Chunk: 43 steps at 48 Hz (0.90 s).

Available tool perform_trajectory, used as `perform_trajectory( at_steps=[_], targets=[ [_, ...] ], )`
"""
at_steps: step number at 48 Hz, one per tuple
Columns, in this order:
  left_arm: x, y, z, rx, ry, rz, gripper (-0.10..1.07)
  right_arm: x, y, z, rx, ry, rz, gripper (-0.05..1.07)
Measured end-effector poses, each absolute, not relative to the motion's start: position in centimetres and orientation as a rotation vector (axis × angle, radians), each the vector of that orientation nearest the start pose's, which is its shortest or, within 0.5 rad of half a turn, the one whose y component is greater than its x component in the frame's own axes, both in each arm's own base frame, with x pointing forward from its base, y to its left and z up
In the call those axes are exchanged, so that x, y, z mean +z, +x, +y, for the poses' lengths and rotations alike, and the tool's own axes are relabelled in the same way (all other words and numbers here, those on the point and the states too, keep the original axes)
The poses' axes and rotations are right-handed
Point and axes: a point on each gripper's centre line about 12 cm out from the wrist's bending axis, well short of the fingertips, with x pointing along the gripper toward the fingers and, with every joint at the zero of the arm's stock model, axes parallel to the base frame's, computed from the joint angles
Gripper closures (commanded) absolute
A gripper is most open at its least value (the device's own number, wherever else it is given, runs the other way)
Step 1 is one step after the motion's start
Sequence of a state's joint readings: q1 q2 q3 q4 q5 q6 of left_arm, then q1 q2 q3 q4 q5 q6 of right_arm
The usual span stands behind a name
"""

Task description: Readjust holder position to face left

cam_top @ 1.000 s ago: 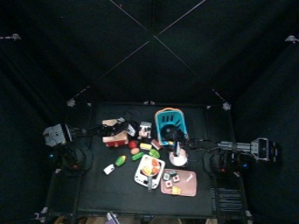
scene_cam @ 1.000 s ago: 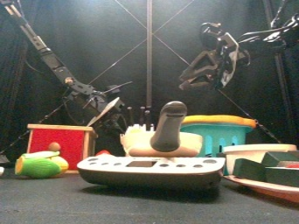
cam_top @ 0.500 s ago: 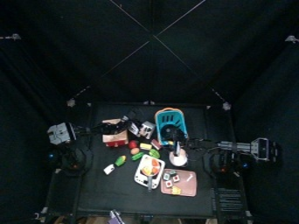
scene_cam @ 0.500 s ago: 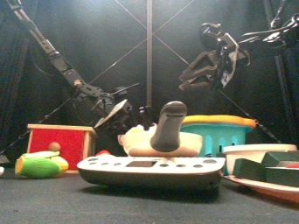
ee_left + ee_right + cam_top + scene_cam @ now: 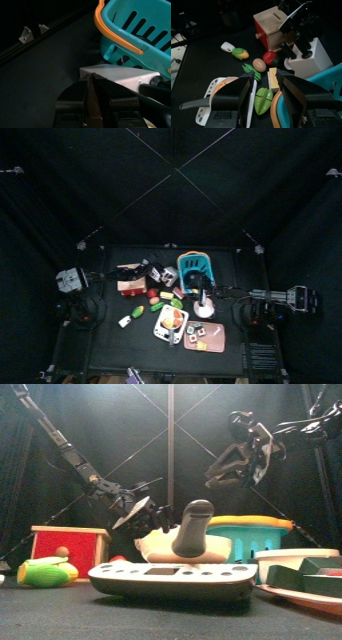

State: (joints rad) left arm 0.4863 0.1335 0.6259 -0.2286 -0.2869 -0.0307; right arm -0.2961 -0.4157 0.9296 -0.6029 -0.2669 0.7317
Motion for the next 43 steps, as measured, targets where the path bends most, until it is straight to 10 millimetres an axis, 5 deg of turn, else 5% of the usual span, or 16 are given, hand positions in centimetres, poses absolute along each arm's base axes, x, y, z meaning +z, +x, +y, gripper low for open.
perform_trajectory(
  at_steps=[20,43],
  targets=[
    [15.4,37.3,20.8,0.602,-0.343,0.403,0.40,24.3,29.8,-7.3,-0.167,0.210,0.277,0.24],
    [17.6,33.1,19.9,0.630,-0.342,0.367,0.40,24.3,29.8,-7.3,-0.166,0.210,0.278,0.24]
  ],
)
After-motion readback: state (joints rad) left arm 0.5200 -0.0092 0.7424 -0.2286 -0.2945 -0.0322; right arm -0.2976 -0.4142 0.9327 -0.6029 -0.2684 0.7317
